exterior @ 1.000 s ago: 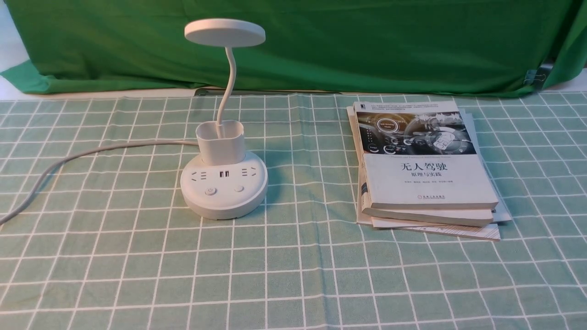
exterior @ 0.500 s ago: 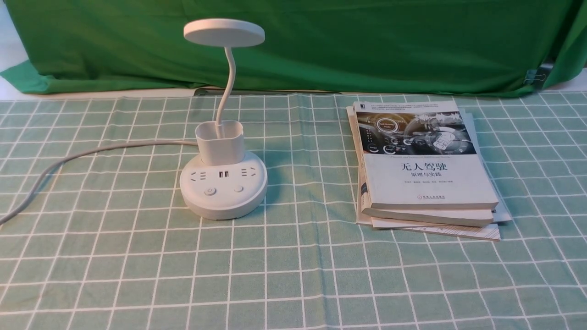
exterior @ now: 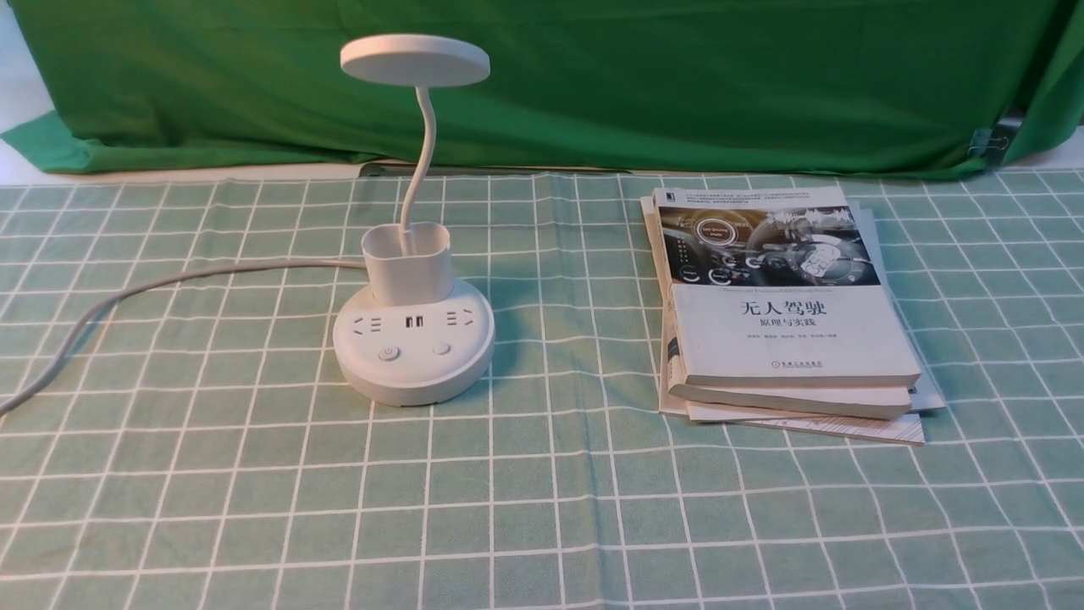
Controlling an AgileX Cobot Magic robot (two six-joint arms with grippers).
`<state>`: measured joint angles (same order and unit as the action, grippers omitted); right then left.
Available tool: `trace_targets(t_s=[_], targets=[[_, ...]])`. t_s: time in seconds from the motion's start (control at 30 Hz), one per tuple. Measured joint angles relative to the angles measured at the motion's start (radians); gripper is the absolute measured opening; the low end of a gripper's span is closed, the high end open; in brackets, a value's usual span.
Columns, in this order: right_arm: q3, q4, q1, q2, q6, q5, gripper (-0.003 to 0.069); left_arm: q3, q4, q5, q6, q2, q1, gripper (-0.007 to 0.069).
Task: Turn on the table lamp.
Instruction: 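Press the power button on the lamp base to turn the lamp on with the left gripper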
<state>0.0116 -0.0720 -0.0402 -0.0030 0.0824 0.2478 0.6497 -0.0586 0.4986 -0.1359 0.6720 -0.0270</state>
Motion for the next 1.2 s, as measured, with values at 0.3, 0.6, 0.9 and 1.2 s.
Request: trace_targets(t_s=[0.3, 0.6, 0.9, 1.2], targets=[[0.0, 0.0, 0.0, 0.0, -0.001, 0.0, 0.0238, -0.022, -0.492, 0.049, 0.369, 0.296, 0.0, -0.0004], [0.0, 0.0, 0.0, 0.0, -0.001, 0.0, 0.0238, 0.152, -0.661, 0.131, 0.459, 0.681, -0.187, -0.0004], [0.0, 0.0, 0.0, 0.0, 0.0, -0.002, 0.0238, 0.527, -0.212, 0.165, 0.218, 1.038, -0.383, -0.0004], [0.0, 0.0, 0.0, 0.0, -0.001, -0.001, 0.0238, 0.753, 0.019, 0.193, 0.104, 1.248, -0.407, -0.0004]])
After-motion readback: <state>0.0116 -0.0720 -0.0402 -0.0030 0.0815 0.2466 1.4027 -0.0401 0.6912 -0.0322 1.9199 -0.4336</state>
